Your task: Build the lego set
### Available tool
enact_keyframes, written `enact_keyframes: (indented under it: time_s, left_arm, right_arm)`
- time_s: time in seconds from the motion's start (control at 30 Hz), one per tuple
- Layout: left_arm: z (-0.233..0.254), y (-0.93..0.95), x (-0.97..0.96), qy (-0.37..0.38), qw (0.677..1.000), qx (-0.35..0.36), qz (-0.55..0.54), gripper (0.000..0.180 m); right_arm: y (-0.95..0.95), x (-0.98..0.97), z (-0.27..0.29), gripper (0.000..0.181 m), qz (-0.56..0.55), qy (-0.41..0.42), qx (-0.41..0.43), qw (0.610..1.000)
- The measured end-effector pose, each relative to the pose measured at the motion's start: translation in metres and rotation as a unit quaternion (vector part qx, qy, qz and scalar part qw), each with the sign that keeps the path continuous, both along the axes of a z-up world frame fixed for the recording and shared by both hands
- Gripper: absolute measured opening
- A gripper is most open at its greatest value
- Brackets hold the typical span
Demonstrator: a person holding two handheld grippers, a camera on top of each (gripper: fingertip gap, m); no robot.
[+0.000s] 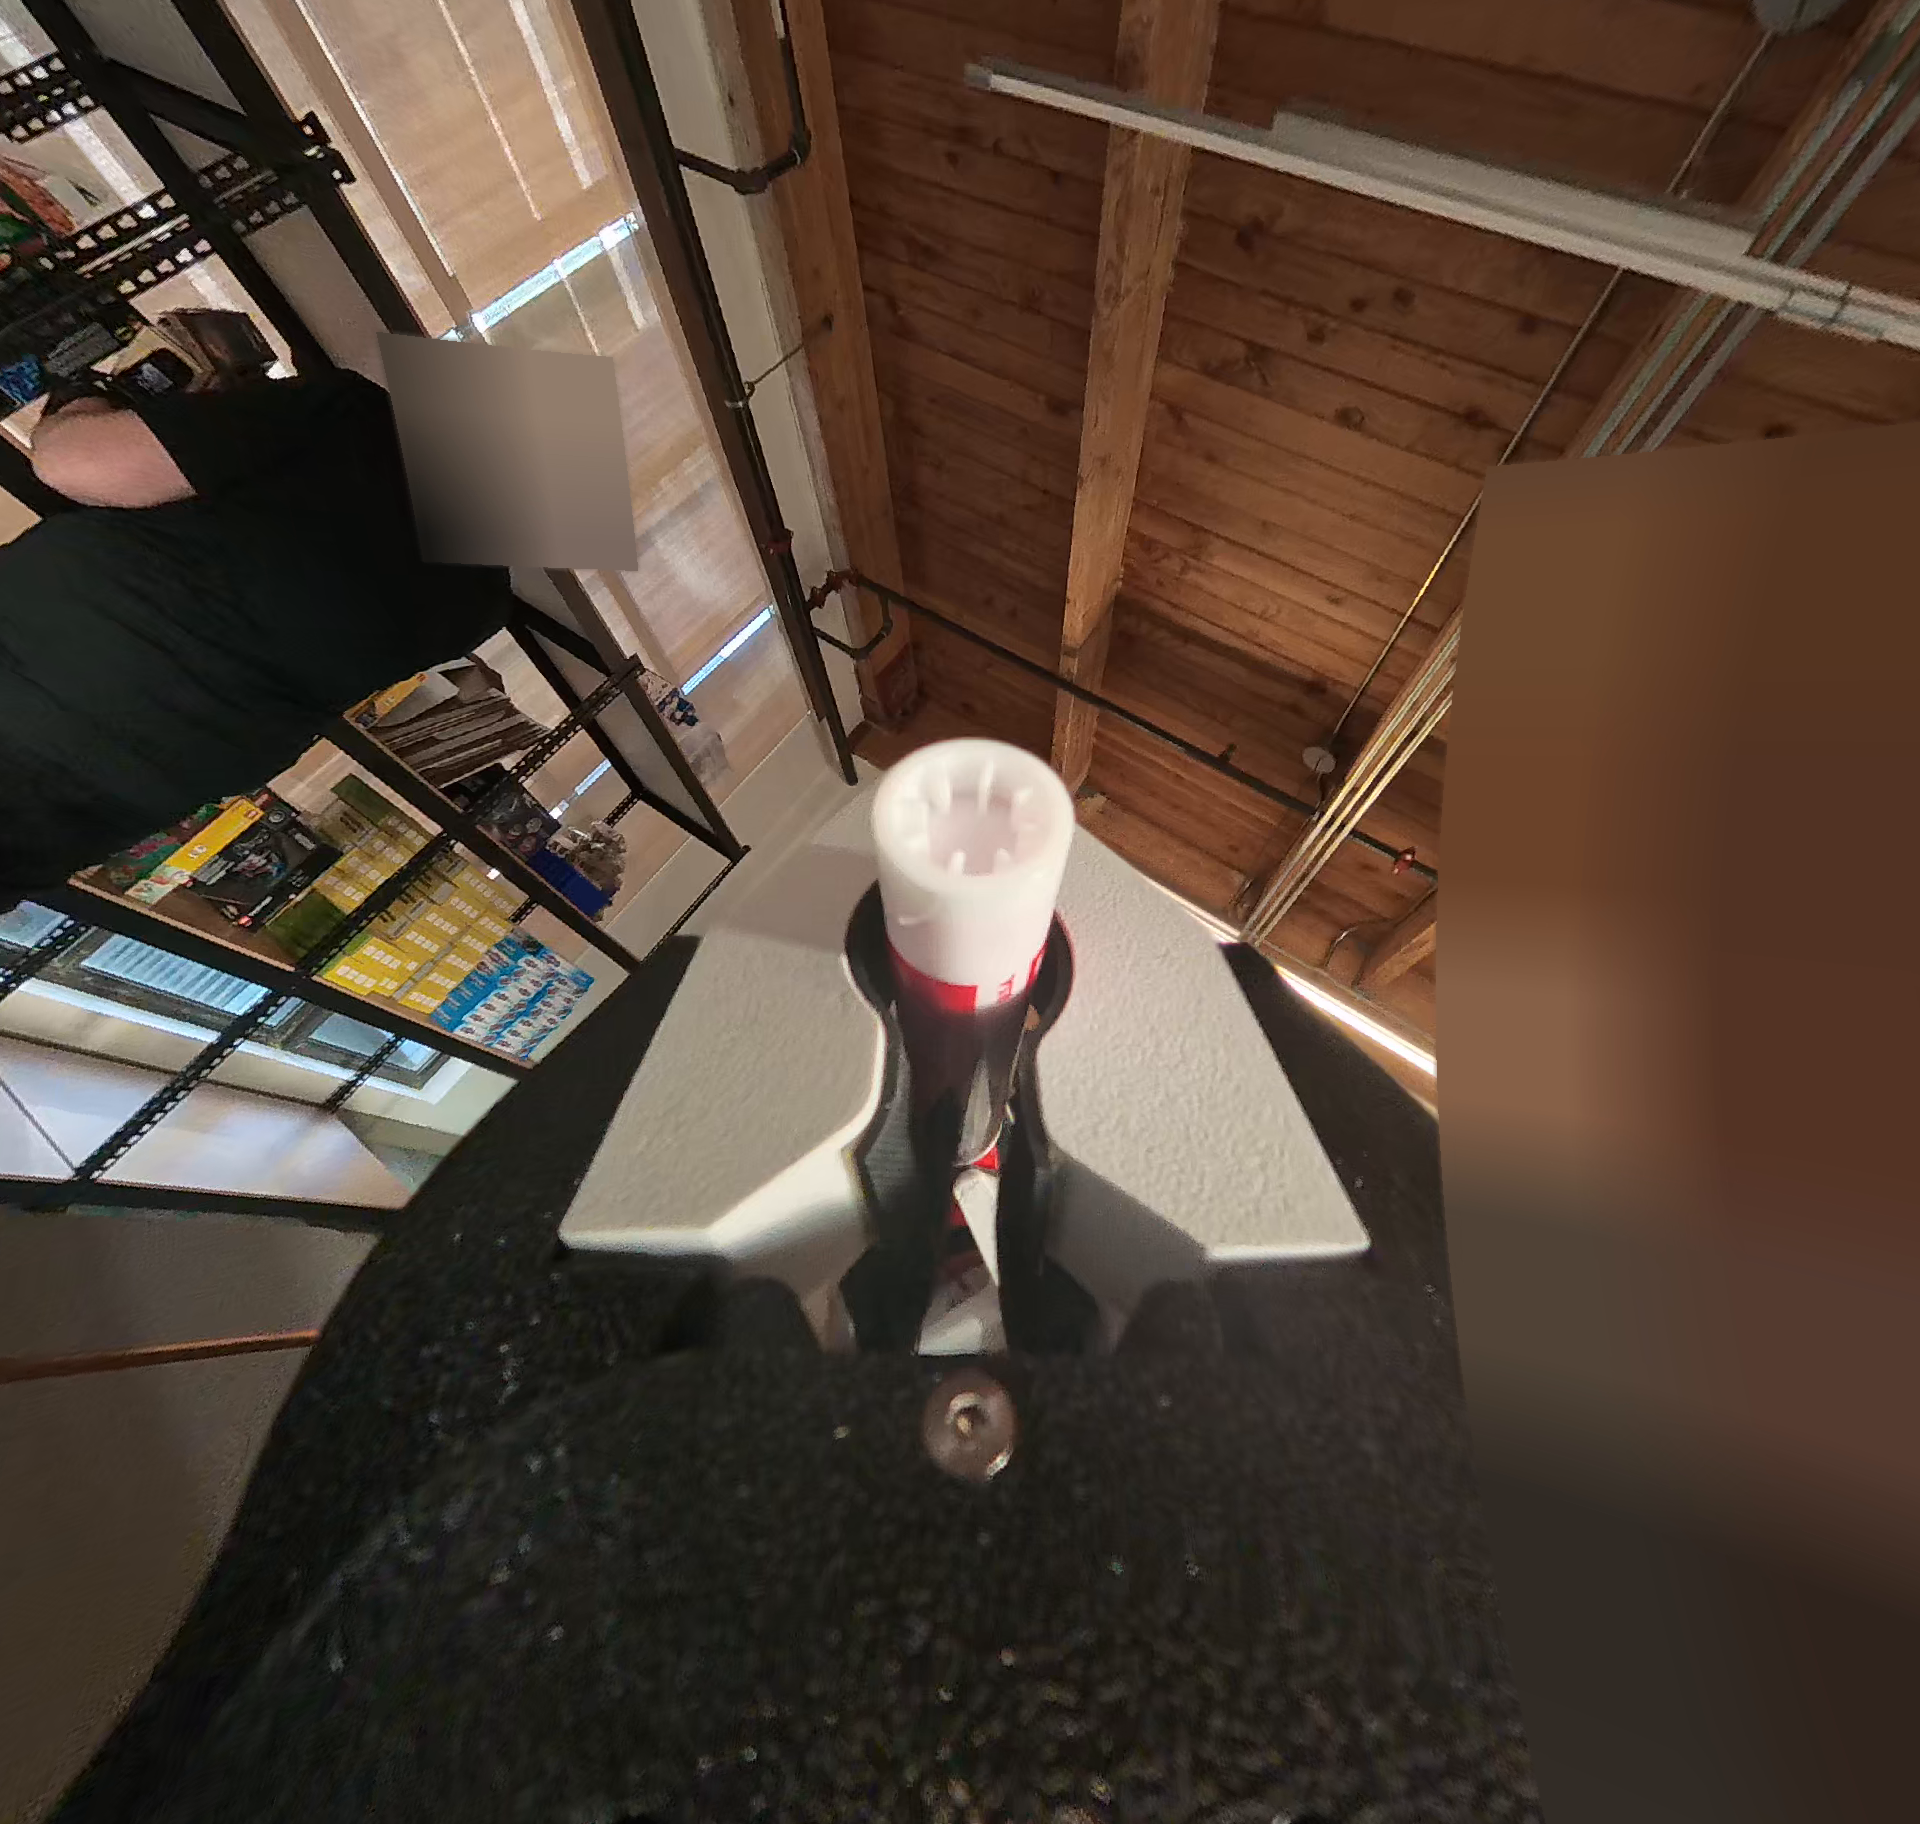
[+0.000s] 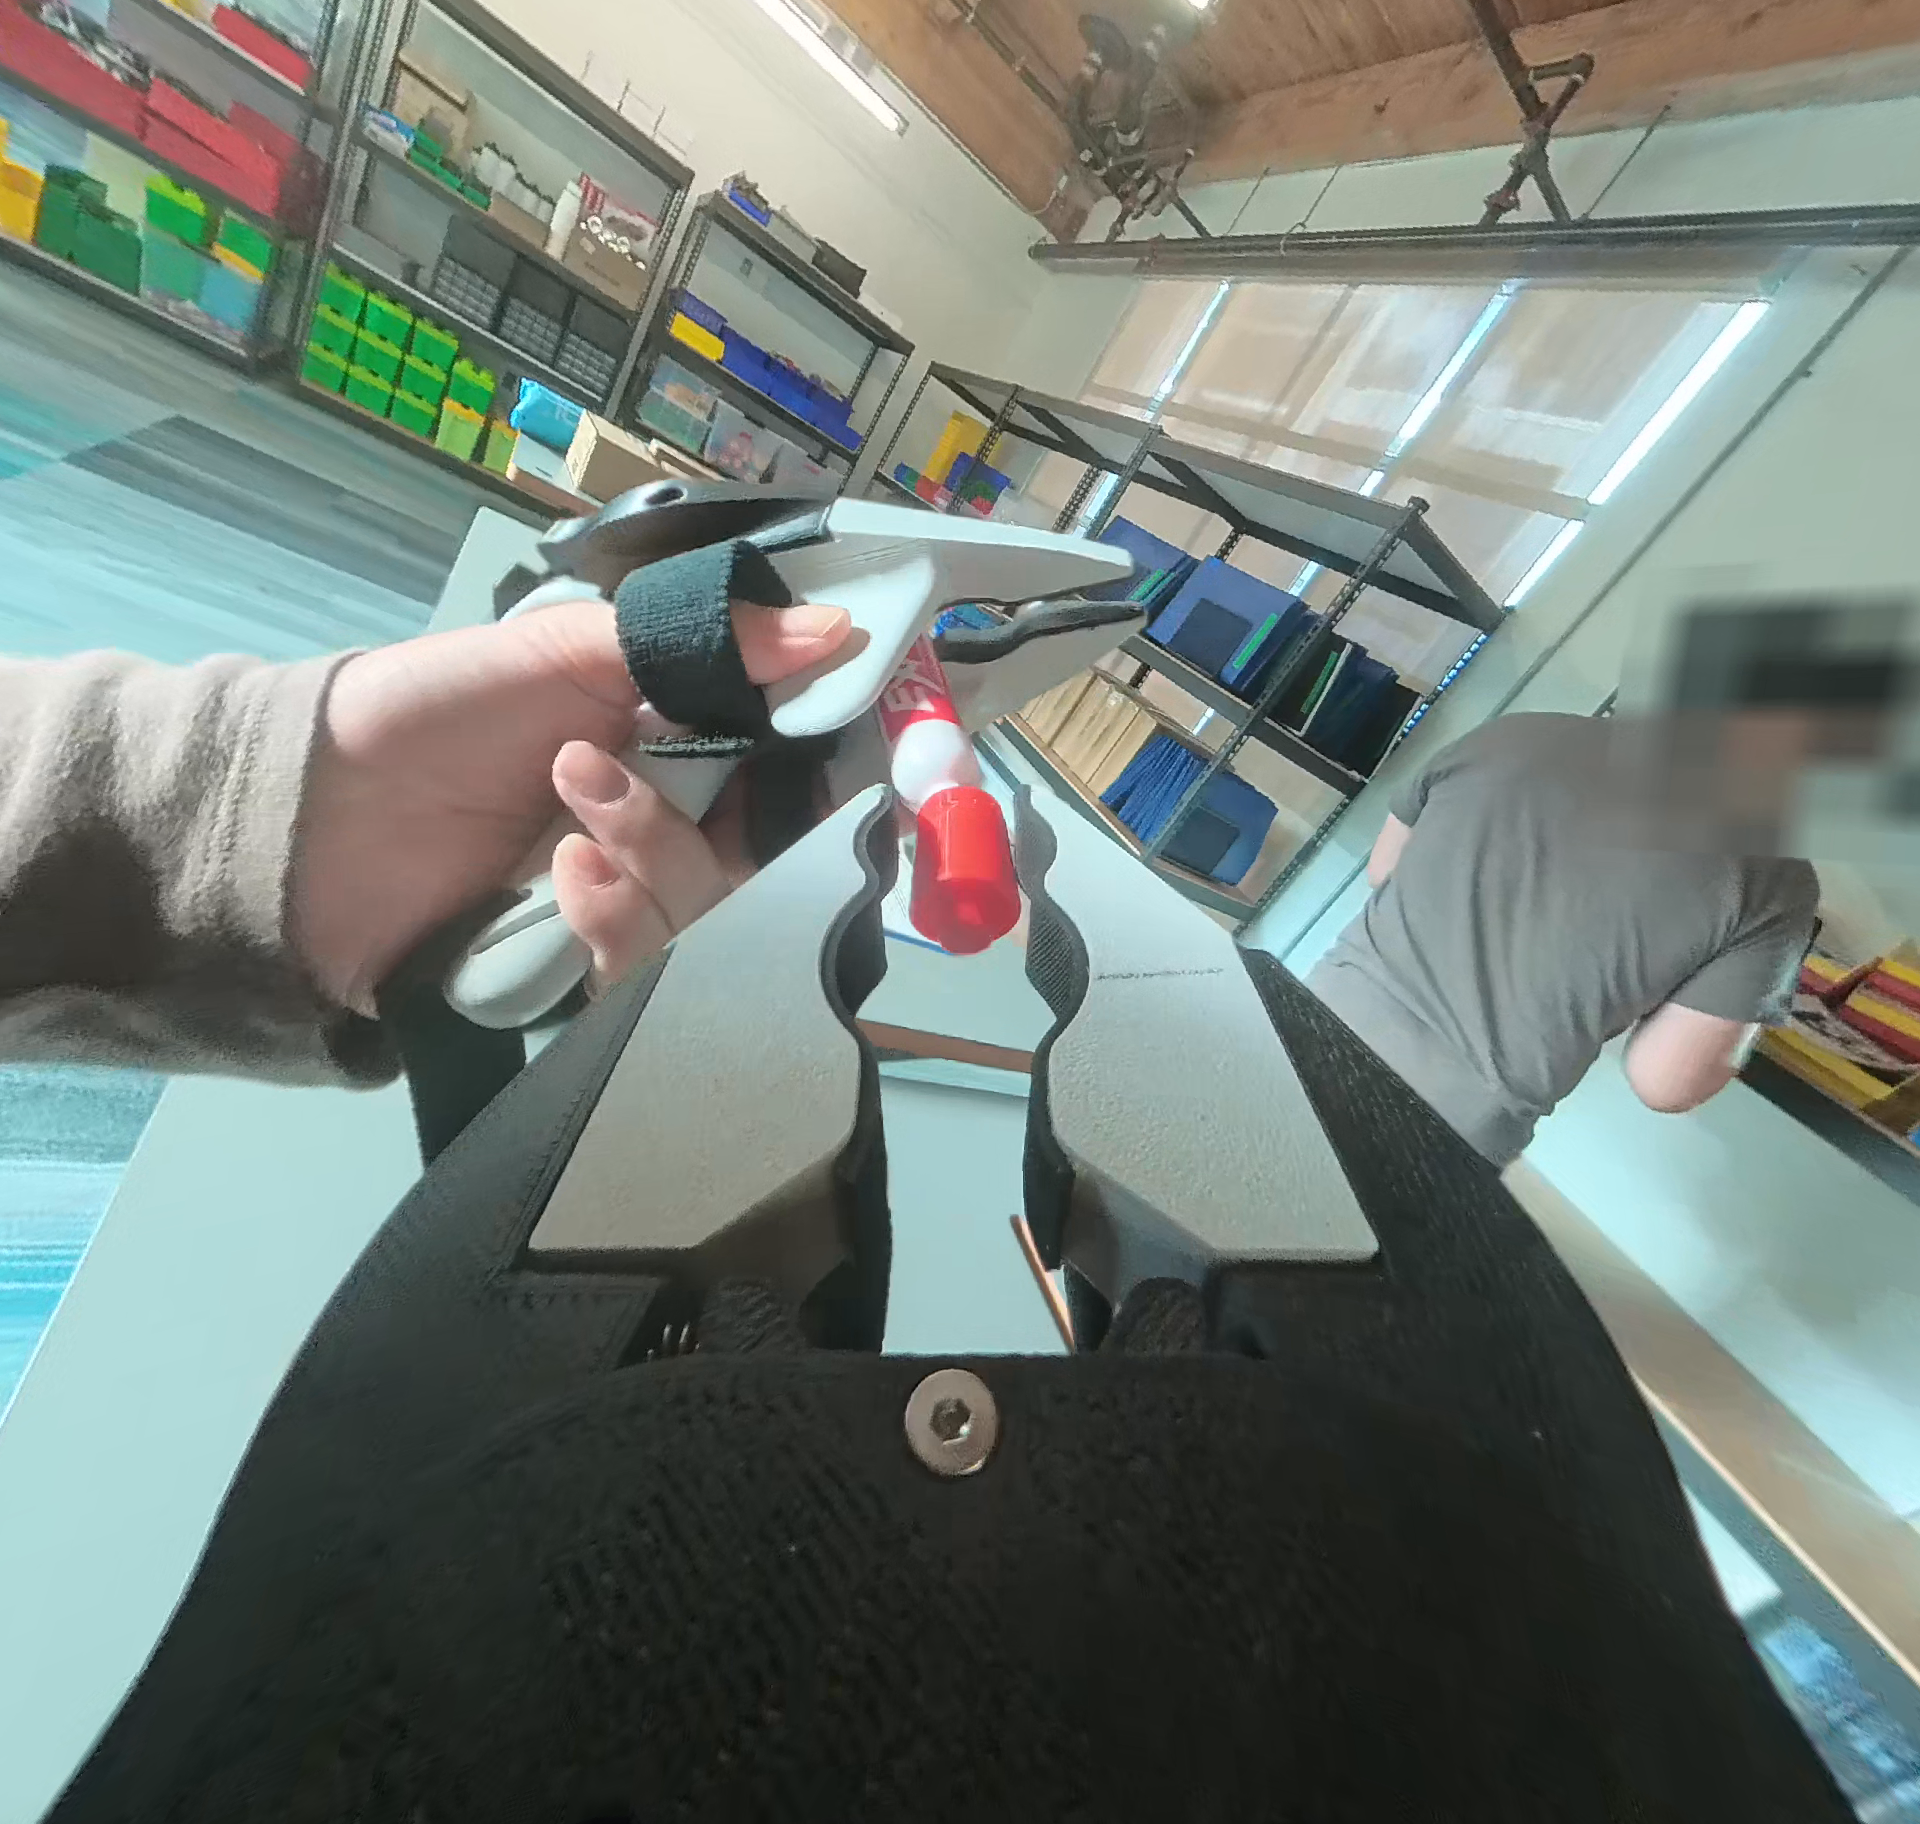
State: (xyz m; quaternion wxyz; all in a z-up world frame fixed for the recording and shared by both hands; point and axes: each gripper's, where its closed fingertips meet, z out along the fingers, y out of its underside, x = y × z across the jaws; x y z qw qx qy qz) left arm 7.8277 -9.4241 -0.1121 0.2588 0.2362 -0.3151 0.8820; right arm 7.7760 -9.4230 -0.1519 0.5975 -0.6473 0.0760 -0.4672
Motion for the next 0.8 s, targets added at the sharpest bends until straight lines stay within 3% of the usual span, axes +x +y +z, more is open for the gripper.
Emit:
enact_keyframes:
  time_s: [0.23, 0.4, 0.53, 0.8]
  left_arm:
    - [-0.011, -0.009, 0.01, 0.028, 0.999, 0.006, -0.033, 0.009]
    - [-0.015, -0.008, 0.013, 0.091, 0.985, -0.099, -0.11, 0.009]
    - [-0.013, -0.008, 0.01, 0.116, 0.965, -0.17, -0.165, 0.009]
    - [0.006, -0.021, -0.021, 0.117, 0.918, -0.23, -0.301, 0.01]
  right_arm:
    - [-0.004, 0.007, -0.009, 0.017, 0.04, 0.027, 0.011, 0.999]
    - [-0.009, -0.001, 0.0, 0.017, 0.12, 0.043, 0.085, 0.988]
    - [-0.007, -0.009, 0.014, 0.018, 0.141, 0.002, 0.096, 0.985]
    - [-0.001, -0.038, 0.046, 0.017, 0.192, -0.094, 0.072, 0.974]
